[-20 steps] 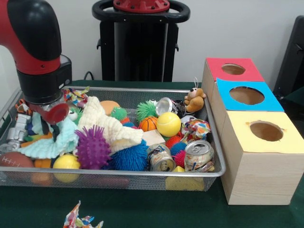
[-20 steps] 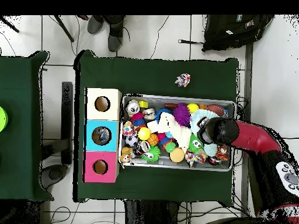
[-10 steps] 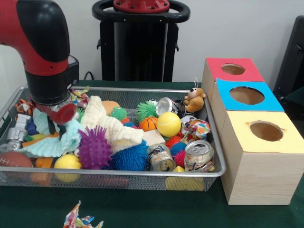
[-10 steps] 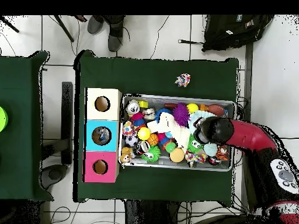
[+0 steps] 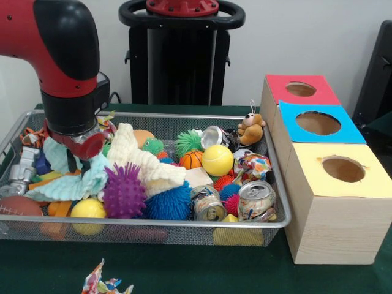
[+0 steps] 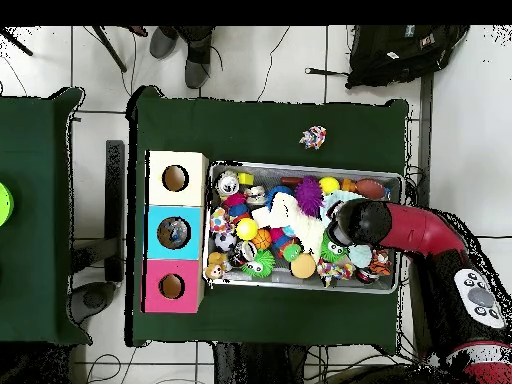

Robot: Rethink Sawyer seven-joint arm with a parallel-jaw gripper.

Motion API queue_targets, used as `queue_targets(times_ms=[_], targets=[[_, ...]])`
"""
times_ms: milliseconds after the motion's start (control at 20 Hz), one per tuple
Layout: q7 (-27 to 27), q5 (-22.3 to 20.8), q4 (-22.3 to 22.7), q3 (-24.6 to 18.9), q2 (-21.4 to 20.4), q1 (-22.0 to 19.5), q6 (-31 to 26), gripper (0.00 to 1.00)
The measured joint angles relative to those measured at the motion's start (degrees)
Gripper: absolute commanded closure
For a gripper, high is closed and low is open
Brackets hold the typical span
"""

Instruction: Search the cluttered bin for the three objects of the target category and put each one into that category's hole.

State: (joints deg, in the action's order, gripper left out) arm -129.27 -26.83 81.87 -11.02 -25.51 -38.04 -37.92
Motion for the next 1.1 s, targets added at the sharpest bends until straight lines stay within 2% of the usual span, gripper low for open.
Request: queue_targets(times_ms=[250,300,1100], targets=[[0.0,0.0,0.0,0.0,-0.2,0.0,0.0,1.00],[0.0,0.0,-0.1,0.0,-0.2,0.0,0.0,0.00],[0.0,-0.1,-0.1,-0.4,-1.0,0.0,-0.1,0.00]])
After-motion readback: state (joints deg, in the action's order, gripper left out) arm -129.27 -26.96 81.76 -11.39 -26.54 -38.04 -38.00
